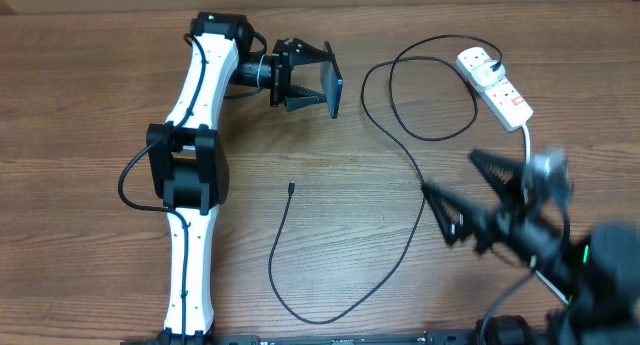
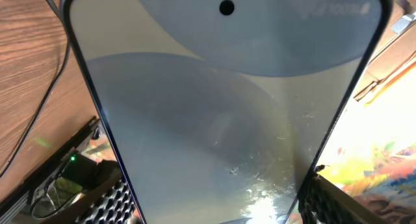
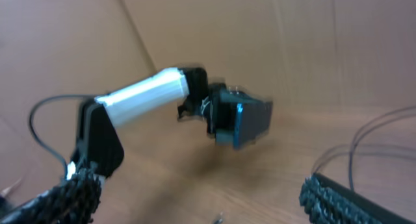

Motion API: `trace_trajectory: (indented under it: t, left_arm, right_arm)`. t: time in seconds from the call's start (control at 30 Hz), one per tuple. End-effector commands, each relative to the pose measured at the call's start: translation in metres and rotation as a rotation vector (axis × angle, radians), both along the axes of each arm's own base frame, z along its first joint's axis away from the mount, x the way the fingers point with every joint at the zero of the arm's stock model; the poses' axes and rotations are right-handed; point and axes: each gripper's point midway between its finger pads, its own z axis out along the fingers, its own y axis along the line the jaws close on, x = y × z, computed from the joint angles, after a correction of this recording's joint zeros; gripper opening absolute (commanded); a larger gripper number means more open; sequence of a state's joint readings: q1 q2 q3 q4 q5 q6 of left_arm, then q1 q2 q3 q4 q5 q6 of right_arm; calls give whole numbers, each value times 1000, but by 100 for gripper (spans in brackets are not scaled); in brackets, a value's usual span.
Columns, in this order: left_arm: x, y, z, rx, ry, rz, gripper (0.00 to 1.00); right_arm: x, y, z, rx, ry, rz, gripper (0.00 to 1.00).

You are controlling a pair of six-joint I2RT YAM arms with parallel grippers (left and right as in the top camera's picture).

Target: Plug charger to phone and switch on socket

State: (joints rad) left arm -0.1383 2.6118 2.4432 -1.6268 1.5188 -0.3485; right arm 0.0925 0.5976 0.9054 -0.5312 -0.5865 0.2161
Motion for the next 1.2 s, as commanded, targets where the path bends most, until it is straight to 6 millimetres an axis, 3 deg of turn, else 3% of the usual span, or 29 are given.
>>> trace_trajectory:
  t: [0.0,0.13,0.2,0.27,0.4,0.47,0.6,0.7,0.93,1.03,1.17]
  left_arm:
    - [-2,-12,13,-59,15,-11,68]
    - [-4,-17,13,-59,16,-22,68]
    - [-6,-19,13,-58,16,-27,68]
    - [-7,-21,13,-58,16,-32,67]
    - [-9,-25,13,-58,16,-40,67]
    - [-9,-25,12,-57,15,-41,67]
    - [-9,-26,12,-57,15,-42,67]
    - [-11,-29,12,-57,16,-49,67]
    - [-17,-38,13,-58,17,-69,67]
    - [-19,-42,13,-57,17,-78,67]
    - [-21,-44,13,-58,18,-84,67]
  right_arm:
    - [37,6,13,-53,106,23,100]
    - [60,37,21,81,275,216,100]
    - [76,52,15,121,344,282,92]
    - [97,54,-10,71,422,185,91]
    - [132,50,-73,-126,536,-183,91]
    - [136,52,-84,-178,533,-322,91]
    - [138,65,-87,-211,471,-485,91]
    - [142,82,-91,-222,437,-505,88]
    - [158,89,-118,-239,451,-593,87]
    - [164,94,-121,-232,440,-592,85]
    - [168,96,-120,-222,429,-592,72]
